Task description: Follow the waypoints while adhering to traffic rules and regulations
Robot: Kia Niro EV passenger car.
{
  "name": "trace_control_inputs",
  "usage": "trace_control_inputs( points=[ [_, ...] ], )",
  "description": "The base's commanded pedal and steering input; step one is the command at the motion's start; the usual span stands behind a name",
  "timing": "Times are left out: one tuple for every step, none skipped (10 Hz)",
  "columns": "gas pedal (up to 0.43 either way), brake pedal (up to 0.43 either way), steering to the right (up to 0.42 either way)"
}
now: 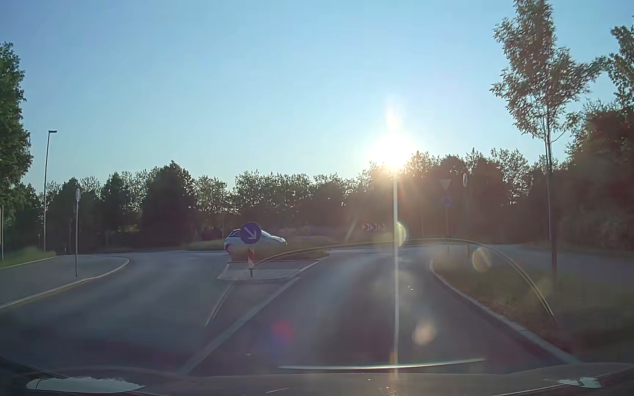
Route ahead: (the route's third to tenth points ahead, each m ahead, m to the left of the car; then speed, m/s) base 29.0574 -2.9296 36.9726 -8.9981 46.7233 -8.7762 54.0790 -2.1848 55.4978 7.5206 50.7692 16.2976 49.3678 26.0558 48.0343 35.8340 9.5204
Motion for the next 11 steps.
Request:
trace_control_inputs(
  points=[
    [0.000,0.244,0.024],
    [0.000,0.250,0.024],
    [0.000,0.250,0.024],
    [0.000,0.250,0.025],
    [0.000,0.250,0.025],
    [0.000,0.250,0.029],
    [0.000,0.250,0.035],
    [0.000,0.250,0.039],
    [0.000,0.189,0.039],
    [0.000,0.079,0.040],
    [0.000,0.018,0.044]
  ],
)
